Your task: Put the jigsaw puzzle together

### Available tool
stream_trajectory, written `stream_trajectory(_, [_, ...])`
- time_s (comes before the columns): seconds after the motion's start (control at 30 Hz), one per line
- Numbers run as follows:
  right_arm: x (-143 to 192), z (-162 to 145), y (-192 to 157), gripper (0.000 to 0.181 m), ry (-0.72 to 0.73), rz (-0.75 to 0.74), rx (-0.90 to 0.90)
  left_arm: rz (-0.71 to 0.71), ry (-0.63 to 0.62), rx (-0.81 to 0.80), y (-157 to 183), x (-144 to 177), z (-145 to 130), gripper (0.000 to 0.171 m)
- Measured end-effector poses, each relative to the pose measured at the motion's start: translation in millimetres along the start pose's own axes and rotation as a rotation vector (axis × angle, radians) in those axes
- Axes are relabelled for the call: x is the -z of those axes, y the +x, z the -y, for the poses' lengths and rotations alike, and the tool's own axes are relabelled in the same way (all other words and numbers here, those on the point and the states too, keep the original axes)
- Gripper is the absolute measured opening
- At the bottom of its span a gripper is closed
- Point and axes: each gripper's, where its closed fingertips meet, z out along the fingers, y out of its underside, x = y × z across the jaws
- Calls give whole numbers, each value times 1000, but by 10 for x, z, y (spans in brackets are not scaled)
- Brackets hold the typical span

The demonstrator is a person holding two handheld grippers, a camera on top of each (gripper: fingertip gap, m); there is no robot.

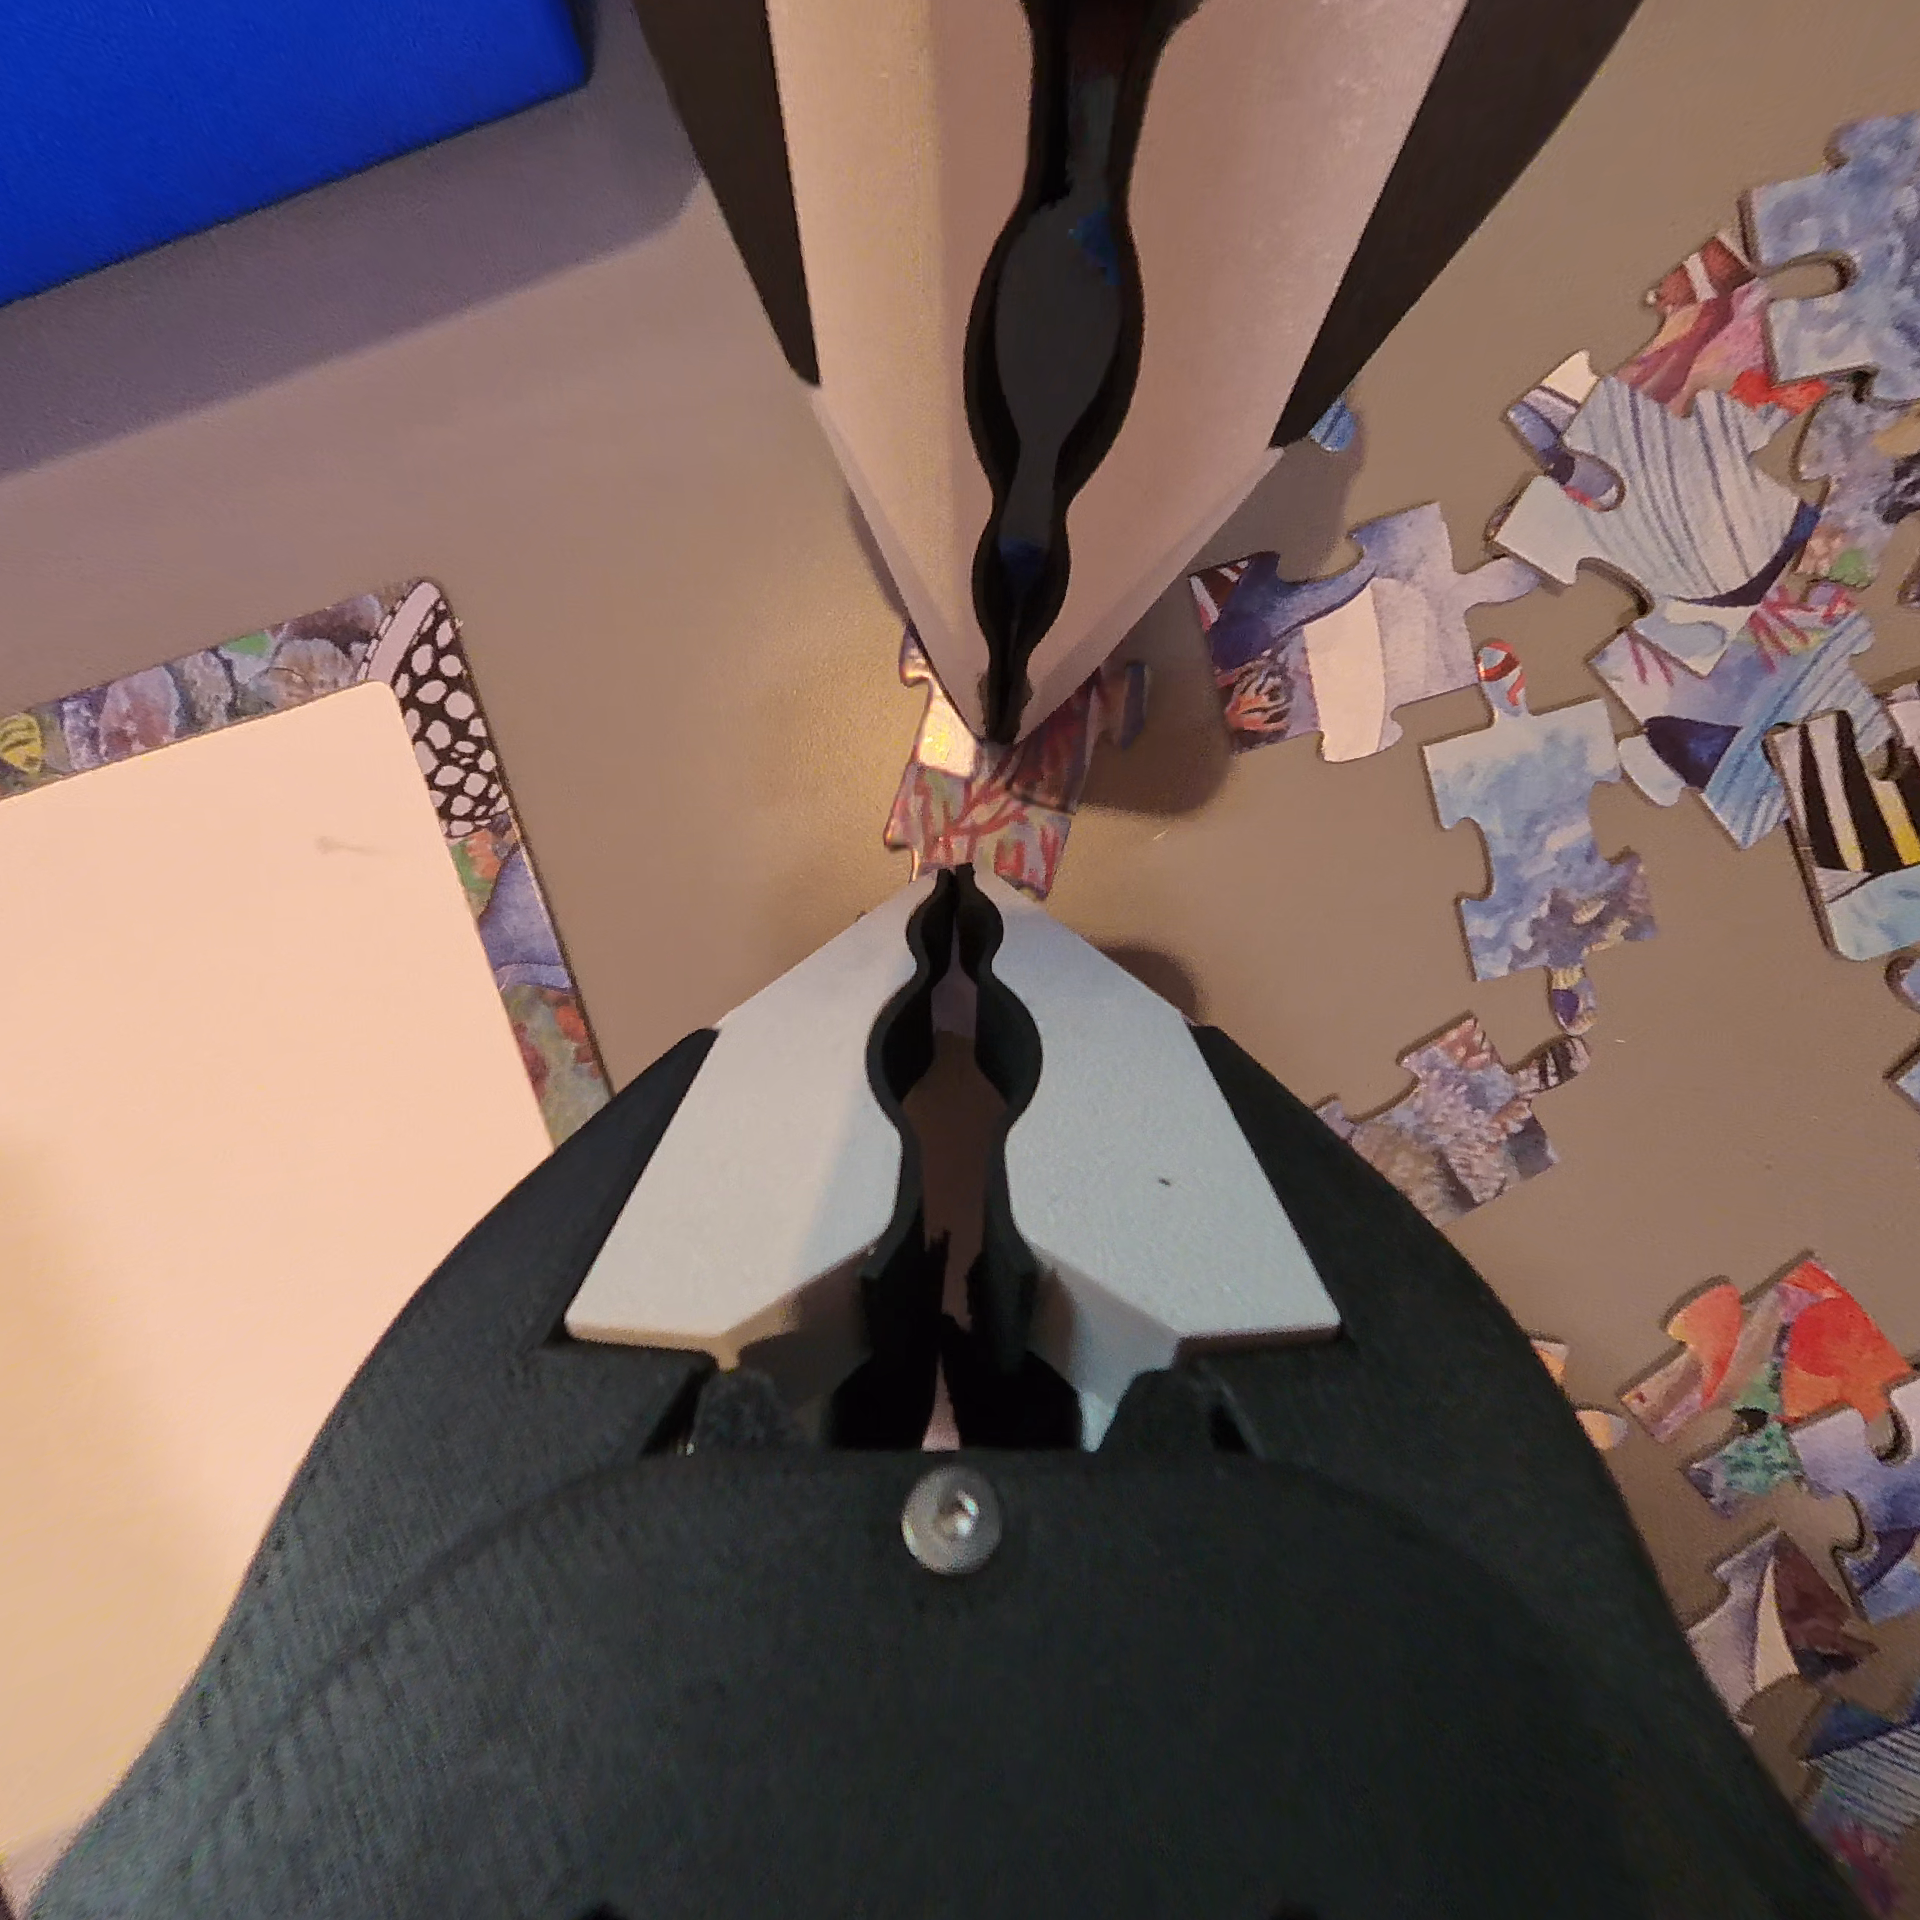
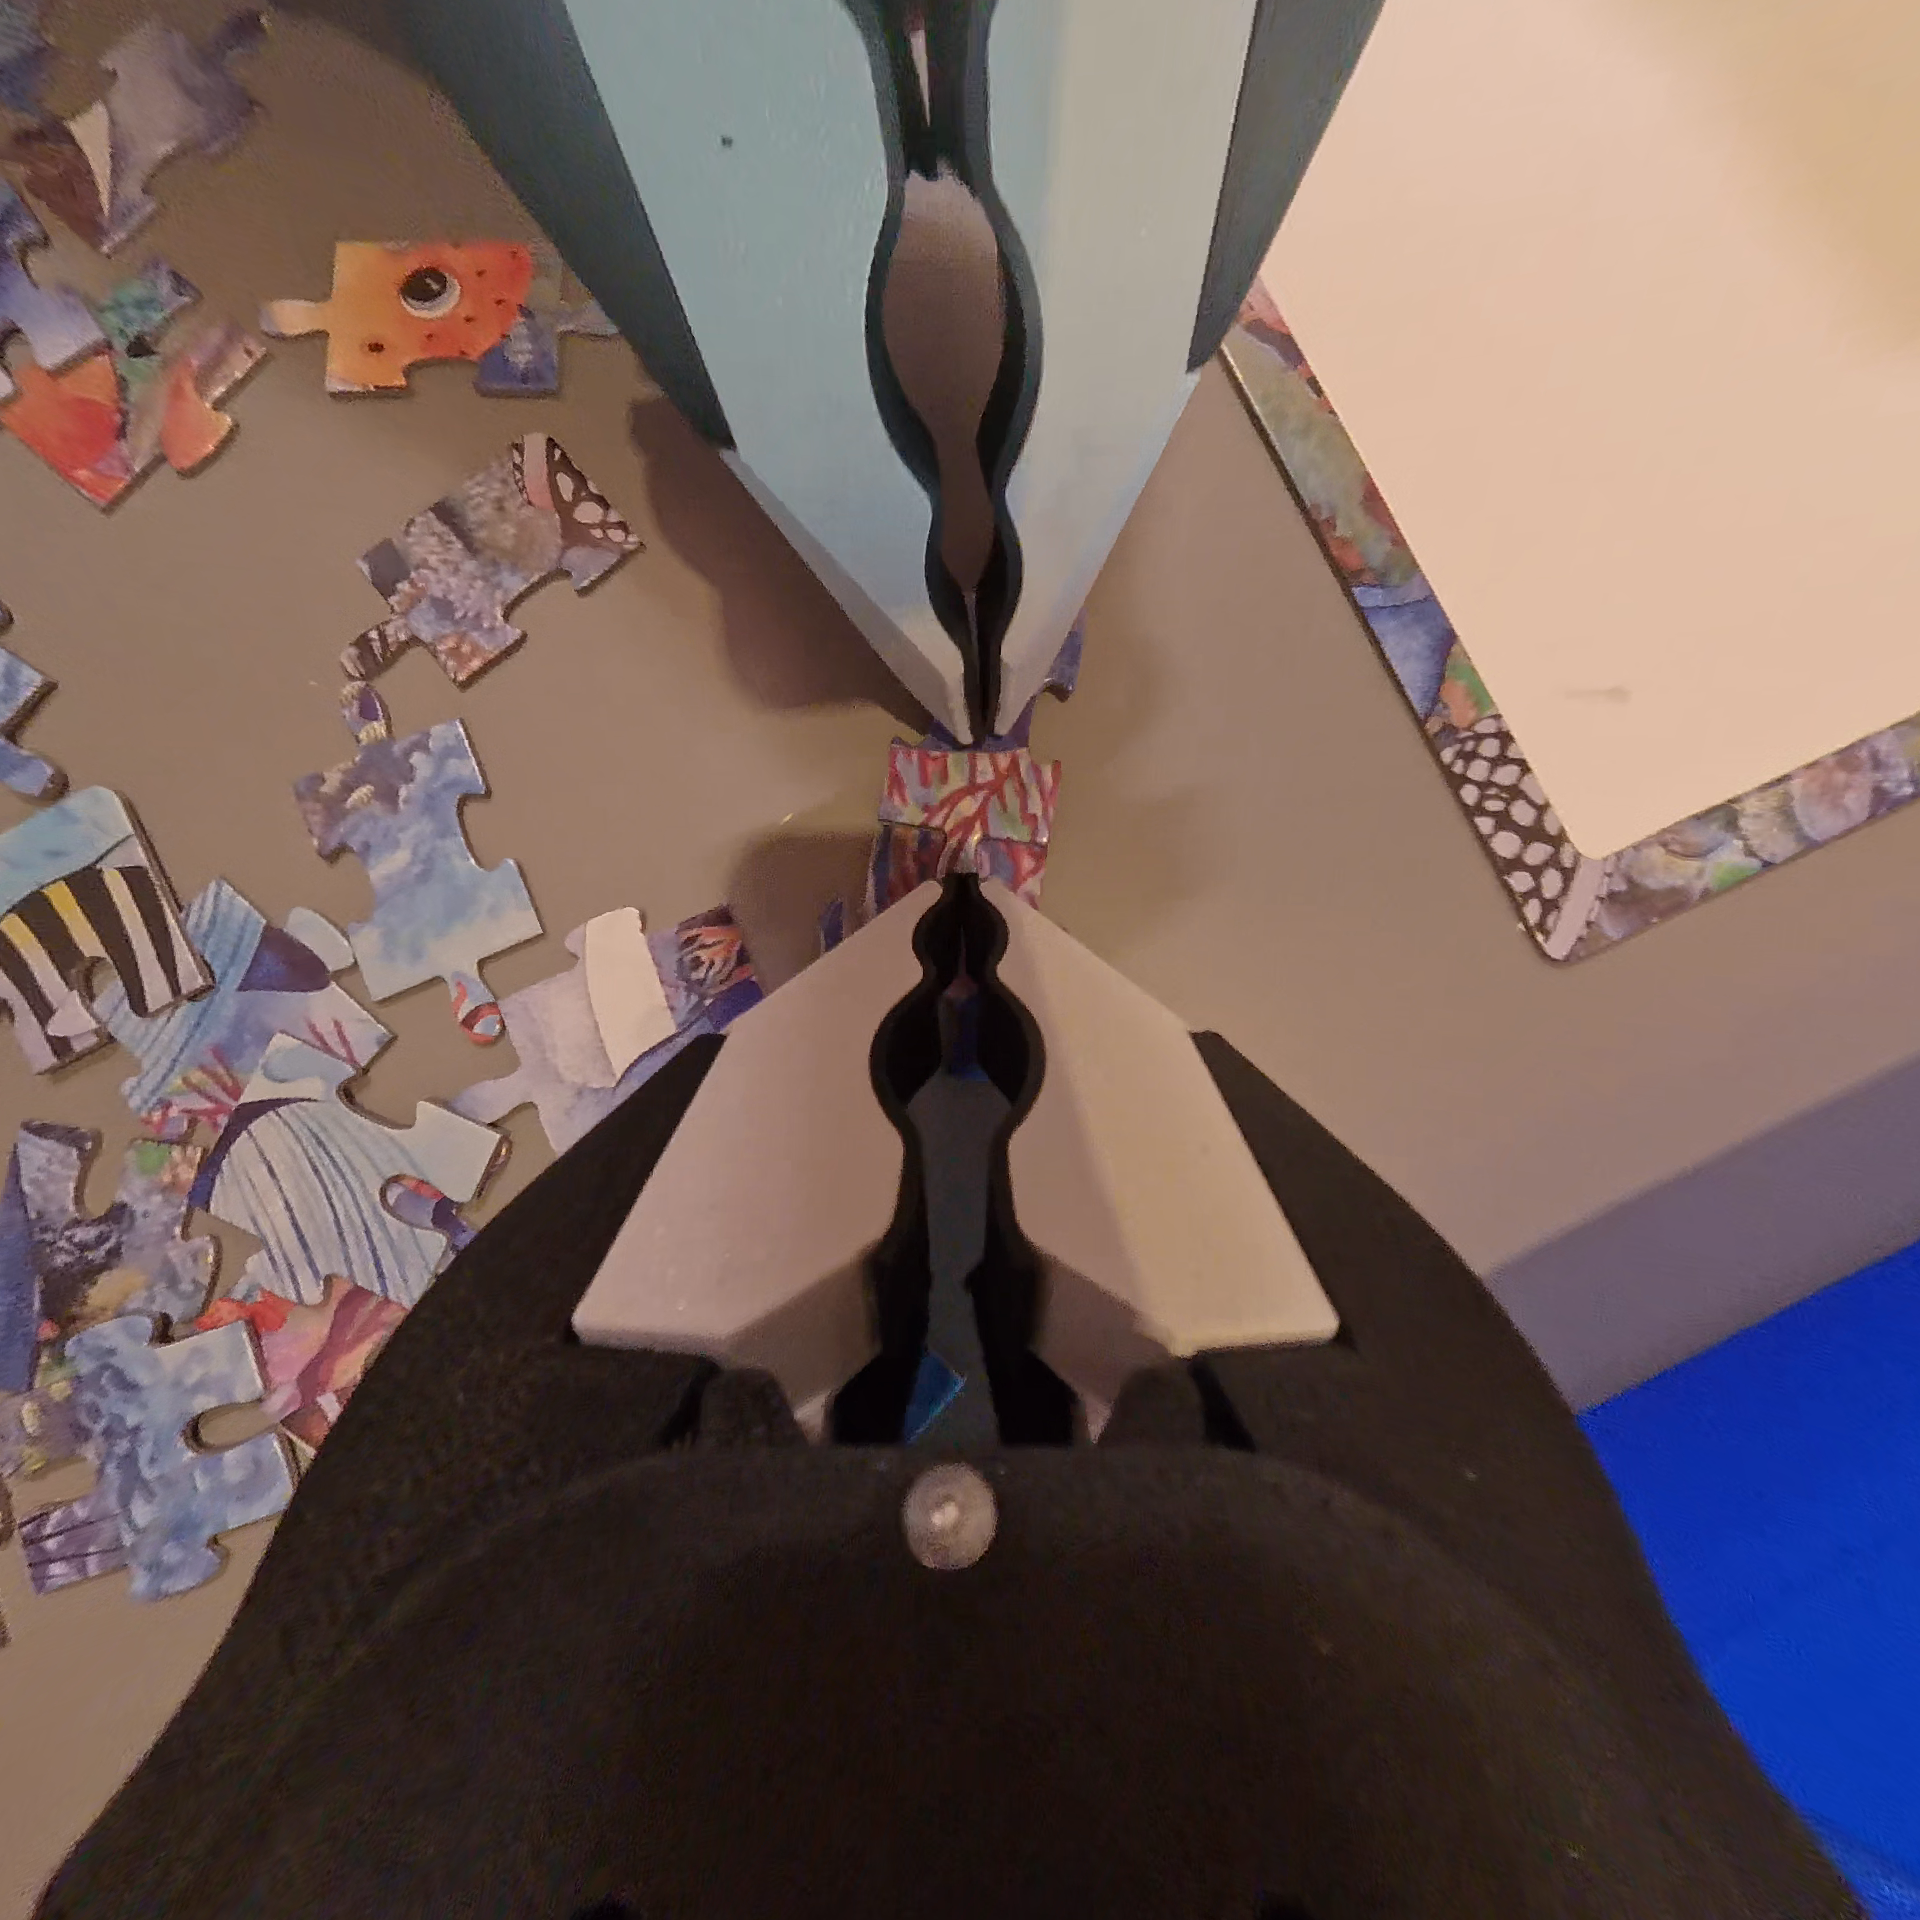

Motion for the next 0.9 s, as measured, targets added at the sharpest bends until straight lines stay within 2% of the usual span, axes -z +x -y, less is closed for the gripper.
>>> stream_trajectory(0.2, [107, 108, 37, 0, 51, -25, -9, 2, 46, 14, -32, 67, 54, 0])
stream_trajectory(0.27, [78, 95, 24, 0, 47, -15, -17, 6, 22, 7, -28, 30, 36, 0])
stream_trajectory(0.37, [45, 17, 39, 3, 6, -24, -15, 3, 4, -1, -21, -22, 38, 14])
stream_trajectory(0.47, [108, -19, 37, 25, -3, -9, -36, -10, -1, -13, -13, -26, 39, 40])
stream_trajectory(0.53, [120, -73, 20, 32, -23, 13, -47, -56, -15, -16, 30, -34, 18, 45])
stream_trajectory(0.6, [103, -109, 19, 30, -33, 19, -52, -65, -40, -17, 4, -70, -12, 50])
stream_trajectory(0.73, [97, -108, 22, 23, -18, 26, -66, -102, -15, -8, 14, -84, 41, 30])
stream_trajectory(0.9, [93, -114, 30, 8, -11, 17, -56, -70, 14, -5, 15, -54, 55, 17])
